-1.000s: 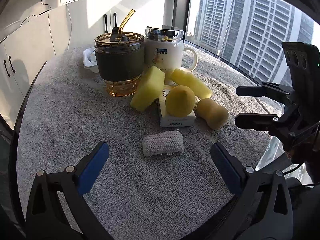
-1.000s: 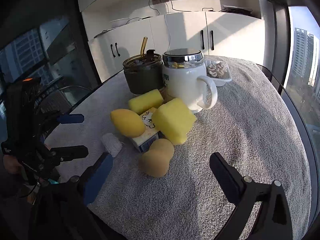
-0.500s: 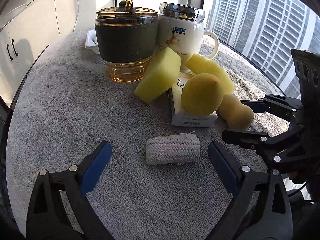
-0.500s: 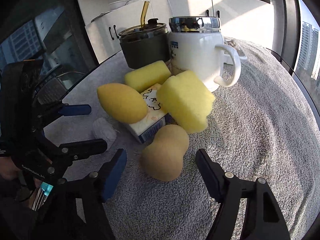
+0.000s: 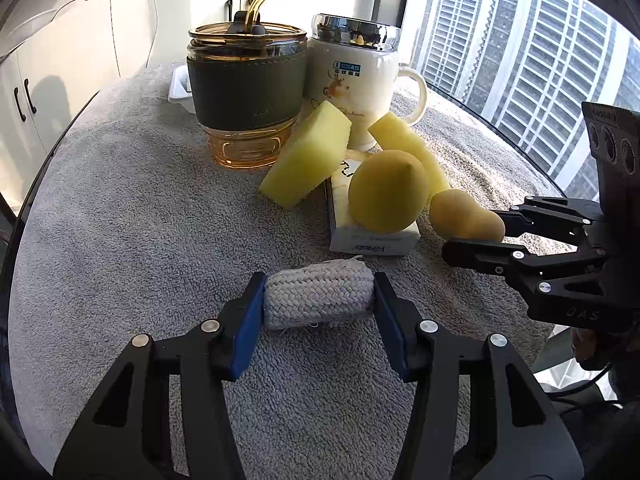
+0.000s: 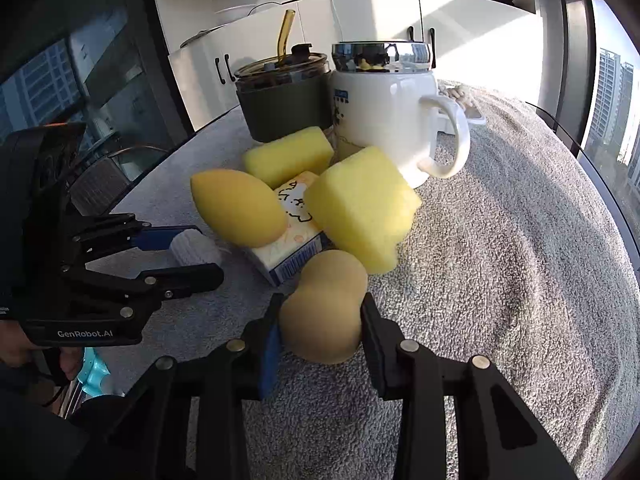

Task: Organize soft objects
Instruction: 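Carry the woven roll and gourd sponge up and over to the white tray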

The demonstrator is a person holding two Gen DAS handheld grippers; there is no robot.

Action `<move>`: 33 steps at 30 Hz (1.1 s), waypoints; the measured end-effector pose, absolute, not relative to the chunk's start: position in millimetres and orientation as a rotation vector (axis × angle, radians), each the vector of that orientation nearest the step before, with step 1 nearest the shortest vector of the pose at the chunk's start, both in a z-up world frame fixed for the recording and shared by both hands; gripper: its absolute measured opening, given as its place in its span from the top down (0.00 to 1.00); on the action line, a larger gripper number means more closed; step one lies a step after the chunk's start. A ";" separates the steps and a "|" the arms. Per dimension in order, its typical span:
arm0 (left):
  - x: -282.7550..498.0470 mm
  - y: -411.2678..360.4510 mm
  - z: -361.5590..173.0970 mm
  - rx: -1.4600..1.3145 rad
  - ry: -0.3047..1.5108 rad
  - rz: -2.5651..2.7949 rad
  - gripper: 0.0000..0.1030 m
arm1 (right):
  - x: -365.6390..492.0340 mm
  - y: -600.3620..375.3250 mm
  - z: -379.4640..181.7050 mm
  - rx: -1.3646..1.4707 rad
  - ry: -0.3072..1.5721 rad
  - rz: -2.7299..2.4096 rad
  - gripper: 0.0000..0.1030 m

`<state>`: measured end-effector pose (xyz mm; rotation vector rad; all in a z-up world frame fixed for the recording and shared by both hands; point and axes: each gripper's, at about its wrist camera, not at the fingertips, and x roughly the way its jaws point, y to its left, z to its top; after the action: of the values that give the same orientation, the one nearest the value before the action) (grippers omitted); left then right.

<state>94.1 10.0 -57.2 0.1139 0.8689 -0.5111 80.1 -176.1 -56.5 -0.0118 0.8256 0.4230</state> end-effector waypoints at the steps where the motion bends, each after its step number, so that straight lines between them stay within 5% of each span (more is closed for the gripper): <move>1: 92.6 11.7 -55.9 0.109 0.869 -0.509 0.52 | 78.4 -177.3 -55.2 -0.012 0.823 0.422 0.63; 33: 93.7 53.5 20.4 0.073 0.714 -0.470 0.52 | 63.8 -216.9 24.4 -0.074 0.743 0.377 0.63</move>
<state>93.7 53.5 20.4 0.0727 0.7142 -0.4703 63.8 -216.9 24.4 -0.0744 0.7427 0.3769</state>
